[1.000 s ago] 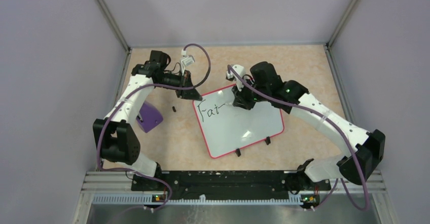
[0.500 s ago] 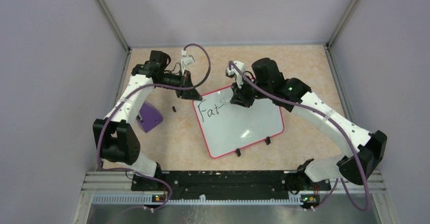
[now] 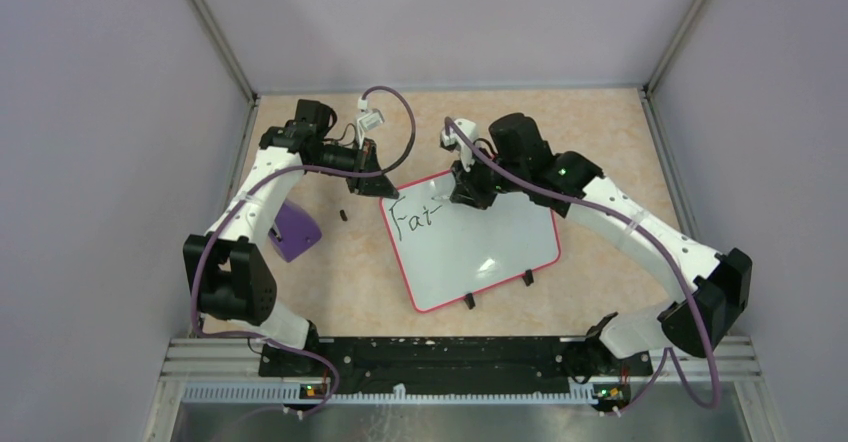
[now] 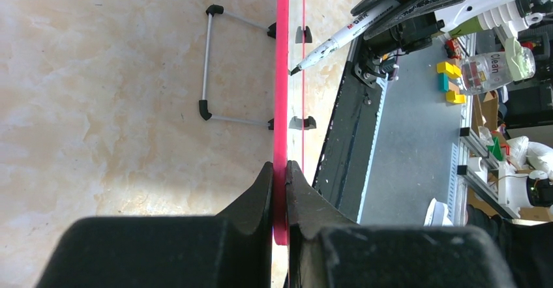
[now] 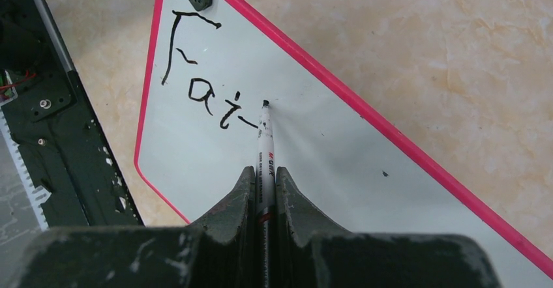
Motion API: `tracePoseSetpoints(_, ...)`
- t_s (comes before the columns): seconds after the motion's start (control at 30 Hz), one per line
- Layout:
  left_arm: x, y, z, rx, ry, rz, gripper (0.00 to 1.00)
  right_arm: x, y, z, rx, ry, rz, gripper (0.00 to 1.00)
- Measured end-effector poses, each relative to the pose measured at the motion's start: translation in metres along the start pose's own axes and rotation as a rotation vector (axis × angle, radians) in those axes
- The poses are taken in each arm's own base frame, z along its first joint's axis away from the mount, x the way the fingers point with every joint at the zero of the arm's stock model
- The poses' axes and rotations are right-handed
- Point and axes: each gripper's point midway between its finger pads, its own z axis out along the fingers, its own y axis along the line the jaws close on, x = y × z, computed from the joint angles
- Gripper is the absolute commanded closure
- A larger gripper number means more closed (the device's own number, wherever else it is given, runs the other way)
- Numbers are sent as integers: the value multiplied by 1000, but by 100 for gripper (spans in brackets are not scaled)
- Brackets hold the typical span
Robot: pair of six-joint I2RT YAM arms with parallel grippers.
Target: Write a sentence on the whiteboard
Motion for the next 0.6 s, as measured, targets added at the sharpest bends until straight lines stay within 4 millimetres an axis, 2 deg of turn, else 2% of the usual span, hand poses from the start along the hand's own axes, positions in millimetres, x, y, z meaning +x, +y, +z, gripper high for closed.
tracePoseSetpoints(0.17, 0, 0, 0, -1, 0, 2, 100, 2, 1, 1, -1, -1, 6, 100)
tracePoseSetpoints(0.6, 1, 1, 0, -1, 1, 4, 100, 31, 14, 2, -46, 48, 24, 100)
